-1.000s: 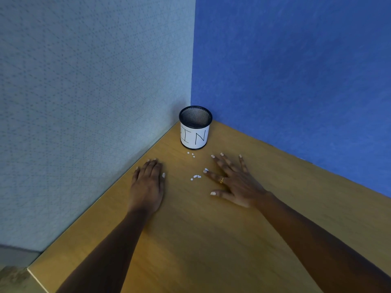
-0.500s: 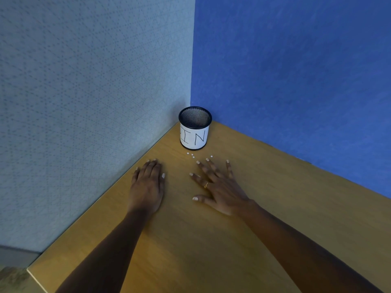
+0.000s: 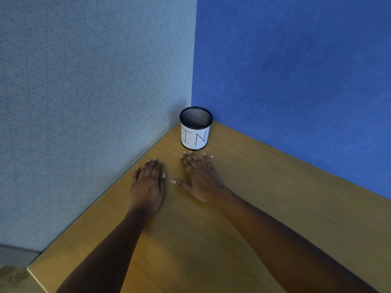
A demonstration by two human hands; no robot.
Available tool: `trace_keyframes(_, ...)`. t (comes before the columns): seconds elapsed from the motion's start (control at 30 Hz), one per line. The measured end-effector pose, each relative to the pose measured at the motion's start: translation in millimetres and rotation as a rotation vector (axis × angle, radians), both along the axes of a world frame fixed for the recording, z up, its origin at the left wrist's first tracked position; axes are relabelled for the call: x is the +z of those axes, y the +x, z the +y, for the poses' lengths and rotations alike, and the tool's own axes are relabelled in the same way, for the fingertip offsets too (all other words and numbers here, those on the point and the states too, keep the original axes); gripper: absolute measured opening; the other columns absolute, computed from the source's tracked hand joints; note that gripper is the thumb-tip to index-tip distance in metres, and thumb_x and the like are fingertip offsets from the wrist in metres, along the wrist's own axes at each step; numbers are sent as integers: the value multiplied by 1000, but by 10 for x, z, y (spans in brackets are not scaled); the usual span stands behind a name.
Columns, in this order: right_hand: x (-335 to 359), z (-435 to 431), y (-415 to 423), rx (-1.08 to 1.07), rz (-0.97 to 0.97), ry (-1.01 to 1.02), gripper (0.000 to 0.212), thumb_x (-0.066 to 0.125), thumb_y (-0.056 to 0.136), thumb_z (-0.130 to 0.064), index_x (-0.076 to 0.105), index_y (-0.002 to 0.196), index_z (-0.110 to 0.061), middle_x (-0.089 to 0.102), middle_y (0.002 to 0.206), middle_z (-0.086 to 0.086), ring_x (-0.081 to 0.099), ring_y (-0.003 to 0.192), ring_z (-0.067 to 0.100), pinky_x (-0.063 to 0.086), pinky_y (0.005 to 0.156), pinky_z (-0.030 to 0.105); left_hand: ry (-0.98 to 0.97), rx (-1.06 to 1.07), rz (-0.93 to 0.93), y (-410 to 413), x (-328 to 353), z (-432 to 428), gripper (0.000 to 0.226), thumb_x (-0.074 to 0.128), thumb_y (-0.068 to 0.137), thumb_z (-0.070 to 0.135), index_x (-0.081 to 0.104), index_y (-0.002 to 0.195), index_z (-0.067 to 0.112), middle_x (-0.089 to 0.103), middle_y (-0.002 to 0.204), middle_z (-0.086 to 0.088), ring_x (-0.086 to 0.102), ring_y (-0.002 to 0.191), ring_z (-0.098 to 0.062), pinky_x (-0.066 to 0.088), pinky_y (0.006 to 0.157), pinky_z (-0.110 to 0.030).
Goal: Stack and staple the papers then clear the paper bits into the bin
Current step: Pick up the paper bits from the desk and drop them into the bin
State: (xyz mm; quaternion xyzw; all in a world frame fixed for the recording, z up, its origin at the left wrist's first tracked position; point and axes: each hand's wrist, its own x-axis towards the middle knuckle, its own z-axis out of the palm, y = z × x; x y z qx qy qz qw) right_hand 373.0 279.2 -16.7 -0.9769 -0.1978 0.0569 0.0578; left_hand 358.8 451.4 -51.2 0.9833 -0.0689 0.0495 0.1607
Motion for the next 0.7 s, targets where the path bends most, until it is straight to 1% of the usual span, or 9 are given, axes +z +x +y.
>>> trace_keyframes(0.1, -3, 86, 108, -2, -10, -15, 77, 24, 91, -61, 12, 148, -10, 7, 158, 5, 1, 147, 17, -4, 118, 40, 1, -7, 2, -4, 6, -5, 69, 8, 88, 45, 42, 135, 8, 42, 143, -11, 32, 137, -26, 20, 113, -43)
trace_keyframes(0.27, -36, 25, 160, -54, 47, -64, 81, 22, 90, -64, 9, 148, -9, 8, 158, 6, 1, 147, 18, -3, 118, 39, -1, 3, 0, -2, 2, -6, 72, 5, 86, 46, 40, 137, 9, 40, 145, -10, 29, 138, -24, 16, 114, -41)
trace_keyframes(0.43, -57, -145, 24, -103, 77, -92, 84, 20, 88, -66, 3, 148, -9, 2, 159, 6, -4, 147, 17, -3, 120, 39, 0, 1, -4, 4, -2, -12, 71, 4, 86, 47, 38, 138, 10, 38, 146, -9, 28, 139, -23, 15, 114, -41)
trace_keyframes(0.5, -60, -213, -31, -127, 83, -113, 88, 17, 86, -69, 2, 148, -9, 2, 159, 6, -4, 147, 18, -5, 119, 38, -5, 3, 2, 1, 6, -16, 66, 9, 90, 45, 36, 138, 10, 37, 147, -9, 26, 140, -22, 14, 115, -40)
trace_keyframes(0.6, -33, -319, -89, -185, 105, -120, 99, 5, 75, -75, 3, 148, -8, 3, 159, 6, -3, 147, 17, -5, 118, 37, -10, 8, 18, 2, 21, -22, 49, 22, 98, 35, 33, 140, 11, 33, 149, -7, 22, 141, -21, 11, 116, -39)
trace_keyframes(0.67, 9, -371, -98, -202, 93, -100, 88, 12, 85, -69, 9, 148, -7, 8, 158, 7, 1, 147, 16, -3, 118, 37, -17, 7, 14, 1, 29, -23, 47, 26, 99, 32, 34, 140, 11, 33, 149, -7, 22, 141, -21, 11, 116, -39)
trace_keyframes(0.7, 37, -389, -91, -215, 75, -72, 81, 18, 90, -63, 13, 147, -6, 11, 158, 7, 4, 147, 17, 0, 119, 36, -17, 5, 11, 0, 31, -21, 49, 24, 98, 34, 35, 140, 11, 34, 149, -8, 23, 141, -21, 12, 116, -39)
